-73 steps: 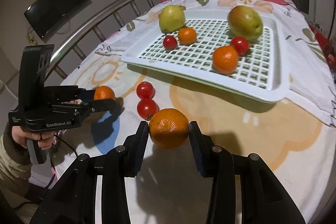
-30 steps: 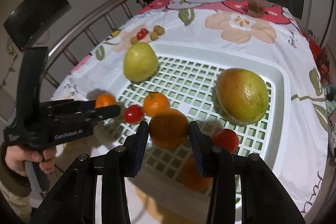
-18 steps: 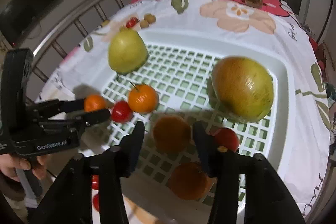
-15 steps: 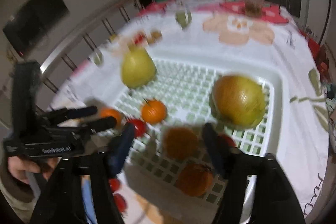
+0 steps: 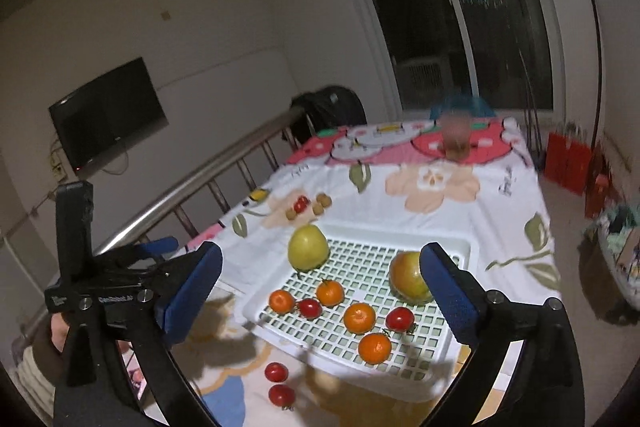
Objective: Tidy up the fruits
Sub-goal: 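Withdraw both open tools toward the two red tomatoes left on the cloth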
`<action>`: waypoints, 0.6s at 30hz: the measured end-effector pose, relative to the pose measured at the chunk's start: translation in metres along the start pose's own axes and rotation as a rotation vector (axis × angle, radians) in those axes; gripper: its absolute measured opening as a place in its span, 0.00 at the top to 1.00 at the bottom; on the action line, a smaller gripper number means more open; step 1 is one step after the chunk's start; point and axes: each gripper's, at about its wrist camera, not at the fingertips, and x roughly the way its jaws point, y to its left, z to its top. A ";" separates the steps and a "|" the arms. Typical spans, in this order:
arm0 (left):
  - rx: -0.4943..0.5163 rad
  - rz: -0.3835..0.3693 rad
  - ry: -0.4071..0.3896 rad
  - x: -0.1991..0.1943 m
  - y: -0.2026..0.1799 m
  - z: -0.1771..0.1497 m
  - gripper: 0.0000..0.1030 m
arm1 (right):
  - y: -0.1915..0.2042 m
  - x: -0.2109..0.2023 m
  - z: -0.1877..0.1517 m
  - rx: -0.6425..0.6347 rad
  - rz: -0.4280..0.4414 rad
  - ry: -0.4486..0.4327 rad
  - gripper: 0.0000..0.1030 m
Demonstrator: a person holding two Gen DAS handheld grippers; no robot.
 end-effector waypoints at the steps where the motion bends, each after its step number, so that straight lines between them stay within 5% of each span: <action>1: 0.018 -0.005 -0.023 -0.011 -0.004 0.000 0.04 | 0.005 -0.009 -0.001 -0.015 0.004 -0.016 0.02; 10: 0.096 -0.080 -0.136 -0.075 -0.027 -0.010 0.00 | 0.028 -0.058 -0.018 -0.052 0.038 -0.097 0.01; 18: 0.094 -0.126 -0.097 -0.085 -0.033 -0.037 0.00 | 0.045 -0.062 -0.049 -0.104 0.046 -0.063 0.01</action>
